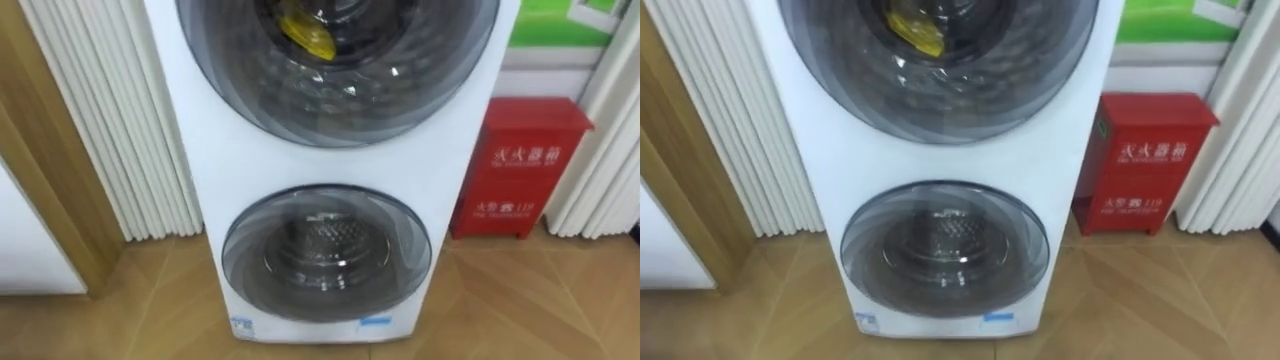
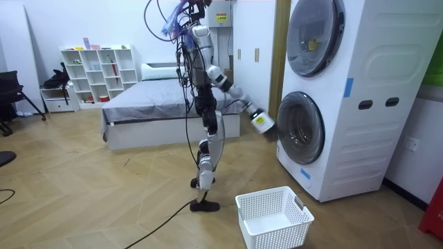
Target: Pick clothes from washing machine
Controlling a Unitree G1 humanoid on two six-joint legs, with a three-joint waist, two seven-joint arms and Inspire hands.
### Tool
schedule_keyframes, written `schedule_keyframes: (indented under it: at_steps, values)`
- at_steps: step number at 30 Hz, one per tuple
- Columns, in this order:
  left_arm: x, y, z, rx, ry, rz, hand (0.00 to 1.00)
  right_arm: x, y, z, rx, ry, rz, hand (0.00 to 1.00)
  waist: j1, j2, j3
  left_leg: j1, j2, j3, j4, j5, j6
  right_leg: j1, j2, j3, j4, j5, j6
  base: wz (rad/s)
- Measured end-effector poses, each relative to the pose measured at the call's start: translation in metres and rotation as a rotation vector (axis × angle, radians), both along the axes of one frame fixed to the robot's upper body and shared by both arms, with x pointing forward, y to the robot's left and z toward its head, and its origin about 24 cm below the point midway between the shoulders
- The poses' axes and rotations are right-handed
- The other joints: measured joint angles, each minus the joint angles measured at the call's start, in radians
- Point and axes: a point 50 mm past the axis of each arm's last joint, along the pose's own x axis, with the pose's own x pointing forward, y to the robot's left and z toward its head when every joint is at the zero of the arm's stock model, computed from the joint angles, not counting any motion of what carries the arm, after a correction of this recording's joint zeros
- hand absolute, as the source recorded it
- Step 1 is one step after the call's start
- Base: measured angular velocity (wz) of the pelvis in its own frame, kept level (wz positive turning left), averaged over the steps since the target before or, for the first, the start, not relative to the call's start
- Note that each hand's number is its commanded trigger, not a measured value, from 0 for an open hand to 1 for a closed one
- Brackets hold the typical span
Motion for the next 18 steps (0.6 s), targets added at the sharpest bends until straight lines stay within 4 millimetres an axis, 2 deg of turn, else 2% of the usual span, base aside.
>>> schedule_keyframes:
  at_steps: [4, 5, 6, 10, 11, 13, 14, 15, 16, 17, 18]
  values:
    - [-0.003, 0.003, 0.001, 0.012, 0.032, -0.04, 0.0, 0.038, 0.003, 0.04, -0.048, -0.18, -0.002, 0.0, 0.014, -0.005, -0.0021, -0.009, 0.0, -0.006, 0.0, 0.0, 0.0, -0.005, -0.001, -0.018, 0.004, 0.005, -0.001, 0.09]
    - [-0.003, 0.004, 0.001, 0.01, 0.038, -0.039, 0.0, 0.049, 0.005, 0.053, -0.057, -0.237, -0.001, 0.0, 0.016, -0.005, -0.0051, -0.017, 0.0, -0.006, -0.001, 0.0, 0.0, -0.014, -0.002, -0.018, 0.006, 0.005, -0.001, 0.03]
    - [-0.005, 0.004, 0.001, 0.015, 0.049, -0.06, 0.0, 0.059, 0.006, 0.066, -0.065, -0.29, 0.007, 0.0, 0.017, -0.004, -0.0046, -0.017, 0.0, -0.012, -0.004, 0.001, 0.0, -0.018, -0.002, -0.02, 0.011, 0.005, -0.001, 0.04]
    - [-0.006, 0.006, 0.002, 0.029, 0.058, -0.109, 0.0, 0.074, 0.003, 0.095, -0.084, -0.399, 0.002, 0.0, 0.036, -0.003, -0.0075, 0.002, 0.002, -0.037, -0.023, 0.002, 0.001, -0.019, -0.001, -0.038, 0.036, 0.005, -0.001, 0.07]
    - [-0.007, 0.007, 0.003, 0.026, 0.058, -0.108, 0.0, 0.084, 0.004, 0.109, -0.077, -0.45, -0.001, 0.0, 0.037, -0.003, -0.0078, 0.003, 0.002, -0.042, -0.029, 0.002, 0.001, -0.018, -0.001, -0.041, 0.036, 0.005, -0.001, 0.05]
    - [-0.008, 0.008, 0.003, 0.027, 0.071, -0.112, 0.0, 0.096, 0.0, 0.129, -0.078, -0.508, -0.012, 0.0, 0.041, -0.001, -0.0065, 0.016, 0.005, -0.083, -0.047, 0.007, 0.003, -0.037, 0.001, -0.048, 0.076, 0.003, -0.002, -0.1]
    - [-0.005, 0.011, 0.004, 0.039, 0.068, -0.129, 0.0, 0.103, -0.001, 0.139, -0.09, -0.536, -0.013, 0.0, 0.059, 0.008, -0.0029, 0.03, 0.031, -0.189, -0.061, 0.014, 0.004, -0.091, 0.024, -0.033, 0.126, -0.019, -0.017, -0.55]
    - [-0.008, 0.02, 0.007, 0.066, 0.074, -0.121, 0.0, 0.113, 0.006, 0.151, -0.083, -0.571, 0.005, 0.0, 0.069, 0.004, -0.0034, 0.023, 0.056, -0.267, -0.062, 0.012, 0.0, -0.148, 0.082, 0.02, 0.023, 0.01, -0.067, -0.59]
    - [-0.01, 0.024, 0.008, 0.078, 0.077, -0.106, 0.0, 0.117, 0.008, 0.158, -0.082, -0.593, 0.011, 0.0, 0.063, -0.009, -0.0049, 0.015, 0.061, -0.272, -0.06, 0.01, -0.011, -0.17, 0.094, 0.01, -0.016, 0.101, -0.08, -0.08]
    - [-0.014, 0.025, 0.008, 0.082, 0.096, -0.093, 0.0, 0.118, -0.001, 0.165, -0.115, -0.604, -0.011, 0.0, 0.039, -0.004, -0.0063, 0.012, 0.077, -0.24, -0.062, 0.006, -0.041, -0.146, 0.099, -0.033, -0.018, 0.122, -0.076, 0.39]
    - [-0.014, 0.023, 0.007, 0.073, 0.099, -0.098, 0.0, 0.119, -0.013, 0.17, -0.16, -0.592, -0.042, 0.0, 0.039, -0.005, -0.0061, 0.015, 0.079, -0.171, -0.062, 0.005, -0.046, -0.125, 0.095, -0.029, -0.017, 0.122, -0.078, 0.54]
